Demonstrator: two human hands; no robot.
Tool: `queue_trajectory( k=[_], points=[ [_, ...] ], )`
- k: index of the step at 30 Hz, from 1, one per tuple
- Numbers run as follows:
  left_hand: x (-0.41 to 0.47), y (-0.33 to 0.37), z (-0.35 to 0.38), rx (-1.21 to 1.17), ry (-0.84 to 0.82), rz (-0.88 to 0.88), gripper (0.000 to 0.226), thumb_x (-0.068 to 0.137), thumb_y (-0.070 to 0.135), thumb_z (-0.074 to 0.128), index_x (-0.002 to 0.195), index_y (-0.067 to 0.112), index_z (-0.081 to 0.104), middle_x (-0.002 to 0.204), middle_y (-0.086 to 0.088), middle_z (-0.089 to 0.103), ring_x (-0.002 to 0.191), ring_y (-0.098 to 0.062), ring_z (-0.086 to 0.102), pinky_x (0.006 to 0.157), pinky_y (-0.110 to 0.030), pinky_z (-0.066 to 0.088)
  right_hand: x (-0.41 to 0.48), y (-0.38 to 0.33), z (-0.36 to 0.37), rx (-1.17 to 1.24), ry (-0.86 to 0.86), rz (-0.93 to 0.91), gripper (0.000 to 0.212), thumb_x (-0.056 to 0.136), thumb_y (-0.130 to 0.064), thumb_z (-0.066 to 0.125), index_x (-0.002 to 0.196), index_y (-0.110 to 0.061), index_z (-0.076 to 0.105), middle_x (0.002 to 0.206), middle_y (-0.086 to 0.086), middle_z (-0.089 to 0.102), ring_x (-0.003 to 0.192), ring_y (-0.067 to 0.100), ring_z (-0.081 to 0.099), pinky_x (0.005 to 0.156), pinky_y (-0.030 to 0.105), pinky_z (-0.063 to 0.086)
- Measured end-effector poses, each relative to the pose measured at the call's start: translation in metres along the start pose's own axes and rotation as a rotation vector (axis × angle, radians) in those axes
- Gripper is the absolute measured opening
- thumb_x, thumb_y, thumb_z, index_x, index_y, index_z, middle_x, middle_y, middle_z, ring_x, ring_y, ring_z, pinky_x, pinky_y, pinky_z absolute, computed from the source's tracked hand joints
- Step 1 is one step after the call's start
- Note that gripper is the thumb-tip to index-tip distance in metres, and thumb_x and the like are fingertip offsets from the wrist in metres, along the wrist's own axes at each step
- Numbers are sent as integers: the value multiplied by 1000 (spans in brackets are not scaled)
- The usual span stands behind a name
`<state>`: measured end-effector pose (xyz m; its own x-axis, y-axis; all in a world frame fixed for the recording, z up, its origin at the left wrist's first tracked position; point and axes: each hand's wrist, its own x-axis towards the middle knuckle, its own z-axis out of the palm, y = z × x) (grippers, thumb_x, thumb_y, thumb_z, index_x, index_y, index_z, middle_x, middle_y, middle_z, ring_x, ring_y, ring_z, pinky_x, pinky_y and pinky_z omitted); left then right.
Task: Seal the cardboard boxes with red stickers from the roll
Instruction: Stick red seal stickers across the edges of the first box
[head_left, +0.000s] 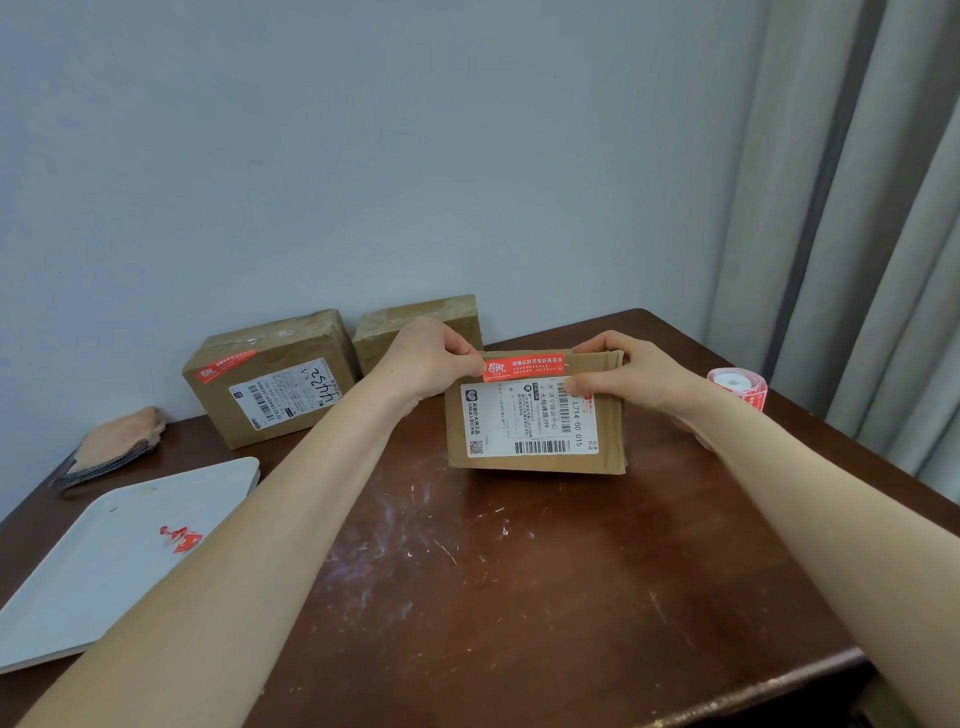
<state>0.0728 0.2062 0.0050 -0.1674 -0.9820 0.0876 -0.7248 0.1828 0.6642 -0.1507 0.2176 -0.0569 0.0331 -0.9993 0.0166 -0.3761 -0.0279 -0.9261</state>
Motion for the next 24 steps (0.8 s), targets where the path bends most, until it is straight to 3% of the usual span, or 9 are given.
queue_trajectory(
  k=[8, 13, 16, 20, 24],
  points=[
    [-3, 2, -2, 5, -13, -1, 8, 82, 17, 69, 78, 10, 72, 92, 2, 63, 85, -6, 50, 71, -22, 35, -2, -1, -1, 7, -5, -4, 41, 75, -25, 80, 111, -21, 59, 93, -4, 72, 87, 9, 69, 70, 22, 51],
    [-3, 2, -2, -8, -24, 7, 8, 82, 17, 69, 79, 10, 72, 89, 3, 63, 79, -6, 51, 62, -18, 36, -1, -1, -1, 4, -13, -5, 42, 75, -25, 80, 111, -21, 59, 95, -2, 72, 89, 10, 69, 73, 24, 53],
    [-4, 2, -3, -5, -40, 5, 9, 83, 18, 69, 81, 10, 72, 90, 4, 62, 84, -7, 51, 68, -20, 36, -2, -2, -1, 4, -21, -5, 42, 76, -24, 79, 112, -21, 58, 95, -2, 72, 89, 10, 68, 72, 22, 51],
    [-6, 2, -6, -11, -37, -4, 9, 83, 18, 69, 85, 10, 73, 89, 6, 62, 86, -7, 50, 61, -15, 35, -3, -1, -2, 1, -24, -6, 41, 77, -25, 79, 112, -22, 58, 94, -3, 72, 88, 8, 68, 69, 21, 51],
    [-8, 1, -9, -30, -36, -11, 10, 83, 17, 69, 85, 8, 73, 89, 6, 62, 92, -10, 51, 73, -21, 35, -4, -2, -2, -3, -29, -13, 39, 77, -24, 78, 111, -24, 58, 94, -3, 71, 87, 8, 68, 68, 20, 50]
  ],
)
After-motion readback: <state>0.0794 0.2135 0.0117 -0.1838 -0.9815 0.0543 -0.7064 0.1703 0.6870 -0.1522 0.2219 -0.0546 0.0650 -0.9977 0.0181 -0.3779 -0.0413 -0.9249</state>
